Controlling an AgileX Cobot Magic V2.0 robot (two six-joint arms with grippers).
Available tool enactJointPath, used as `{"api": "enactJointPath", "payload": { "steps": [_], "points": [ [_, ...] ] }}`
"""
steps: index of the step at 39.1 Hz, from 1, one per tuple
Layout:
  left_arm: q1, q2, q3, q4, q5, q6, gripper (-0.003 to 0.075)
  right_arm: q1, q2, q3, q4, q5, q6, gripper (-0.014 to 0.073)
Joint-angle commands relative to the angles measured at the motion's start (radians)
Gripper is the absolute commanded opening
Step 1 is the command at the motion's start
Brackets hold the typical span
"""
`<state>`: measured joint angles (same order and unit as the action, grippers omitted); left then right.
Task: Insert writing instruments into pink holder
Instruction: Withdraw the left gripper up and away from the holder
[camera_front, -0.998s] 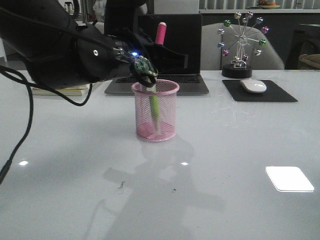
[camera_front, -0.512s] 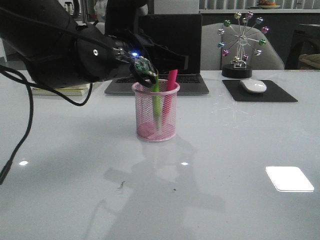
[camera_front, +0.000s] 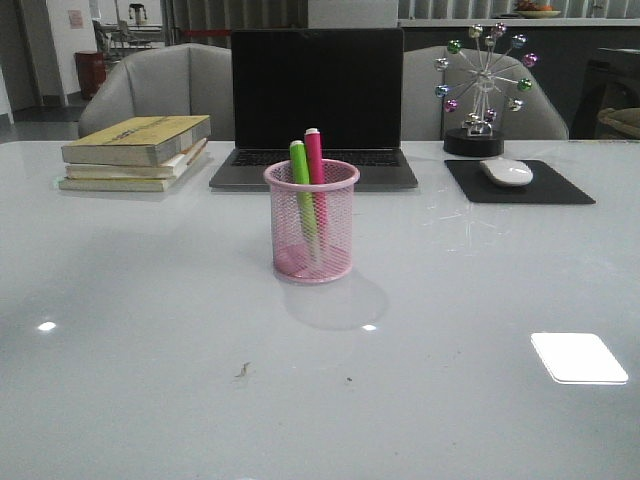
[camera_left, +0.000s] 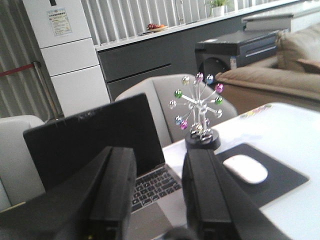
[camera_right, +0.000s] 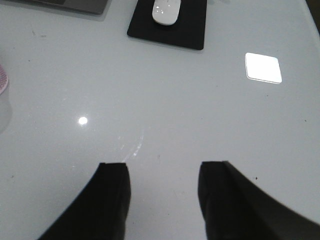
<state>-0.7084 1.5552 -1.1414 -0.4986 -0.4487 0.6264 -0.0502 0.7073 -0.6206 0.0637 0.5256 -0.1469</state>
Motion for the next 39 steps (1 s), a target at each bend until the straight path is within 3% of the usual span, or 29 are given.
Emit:
{"api": "enactJointPath", "payload": {
  "steps": [1, 10, 17, 21, 28, 39],
  "points": [
    [0.034, -0.152, -0.027, -0.038, 0.023, 0.018, 0.0309, -0.005, -0.005, -0.029, -0.010, -0.101, -0.002, 0.0434],
    [0.314, -0.433, -0.027, -0.037, 0.324, 0.074, 0.0309, -0.005, -0.005, -0.030, -0.010, -0.108, -0.002, 0.0434],
    [0.538, -0.571, -0.027, -0.037, 0.614, 0.074, 0.0309, -0.005, -0.005, -0.032, -0.010, -0.153, -0.002, 0.0434],
    [0.637, -0.629, -0.027, -0.037, 0.705, 0.074, 0.0309, -0.005, -0.005, -0.032, -0.010, -0.171, -0.002, 0.0434],
    [0.730, -0.712, 0.046, -0.039, 0.723, 0.048, 0.0309, -0.005, -0.005, -0.032, -0.009, -0.180, -0.002, 0.0434],
    [0.744, -0.865, 0.336, -0.080, 0.712, 0.040, 0.0309, -0.005, -0.005, -0.032, -0.009, -0.180, -0.002, 0.0434]
  ]
}}
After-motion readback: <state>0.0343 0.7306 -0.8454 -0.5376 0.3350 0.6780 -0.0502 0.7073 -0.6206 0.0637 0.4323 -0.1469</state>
